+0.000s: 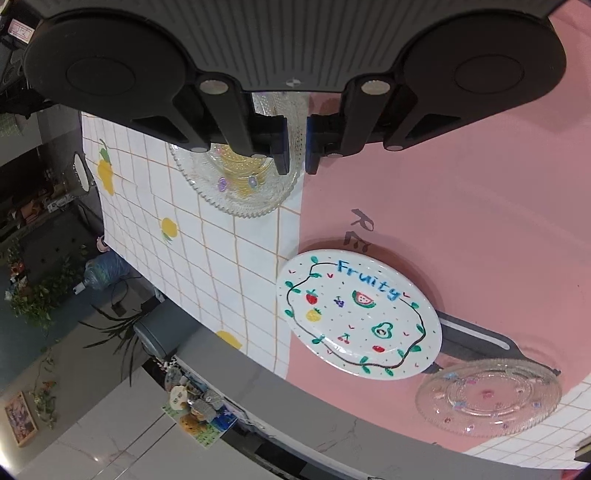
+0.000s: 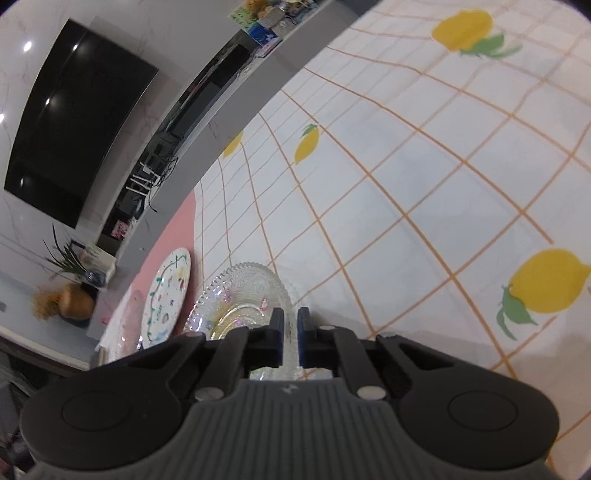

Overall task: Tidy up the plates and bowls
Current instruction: 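Carry the glass plate with both grippers toward the bowl stack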

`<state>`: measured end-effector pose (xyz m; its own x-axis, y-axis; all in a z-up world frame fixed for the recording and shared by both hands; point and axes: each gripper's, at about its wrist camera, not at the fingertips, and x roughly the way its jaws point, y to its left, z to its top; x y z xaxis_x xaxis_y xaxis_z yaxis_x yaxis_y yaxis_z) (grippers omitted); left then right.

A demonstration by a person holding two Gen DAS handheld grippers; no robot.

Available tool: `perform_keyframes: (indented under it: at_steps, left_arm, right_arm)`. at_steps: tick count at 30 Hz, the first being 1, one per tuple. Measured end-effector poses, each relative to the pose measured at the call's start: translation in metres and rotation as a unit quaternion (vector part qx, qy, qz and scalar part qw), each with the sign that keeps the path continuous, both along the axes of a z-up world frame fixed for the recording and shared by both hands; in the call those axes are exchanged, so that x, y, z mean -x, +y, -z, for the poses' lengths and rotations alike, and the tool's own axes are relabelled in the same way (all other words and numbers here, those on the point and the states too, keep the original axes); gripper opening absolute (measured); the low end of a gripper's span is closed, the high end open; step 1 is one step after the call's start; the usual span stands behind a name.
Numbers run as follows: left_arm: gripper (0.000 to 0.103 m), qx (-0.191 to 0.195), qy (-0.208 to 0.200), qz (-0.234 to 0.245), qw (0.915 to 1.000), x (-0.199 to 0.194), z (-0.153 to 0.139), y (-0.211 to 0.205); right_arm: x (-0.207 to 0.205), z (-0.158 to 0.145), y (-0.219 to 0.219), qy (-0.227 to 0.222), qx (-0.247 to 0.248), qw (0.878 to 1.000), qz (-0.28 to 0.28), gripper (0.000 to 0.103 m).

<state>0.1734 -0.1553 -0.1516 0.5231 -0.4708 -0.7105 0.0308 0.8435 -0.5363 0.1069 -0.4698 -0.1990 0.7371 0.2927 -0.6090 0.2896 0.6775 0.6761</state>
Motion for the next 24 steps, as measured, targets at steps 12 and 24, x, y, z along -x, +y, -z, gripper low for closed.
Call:
perform_keyframes:
  at_steps: [12, 24]
  left_arm:
    - [0.006, -0.003, -0.008, -0.015, 0.9998, 0.031, -0.019, 0.027]
    - [0.006, 0.0, -0.015, -0.03, 0.9994, 0.089, -0.037, 0.049]
  right_arm:
    - [0.02, -0.01, 0.02, -0.019, -0.007, 0.999, -0.034, 0.004]
    - [0.064, -0.02, 0.041, -0.027, 0.0, 0.998, -0.065, 0.004]
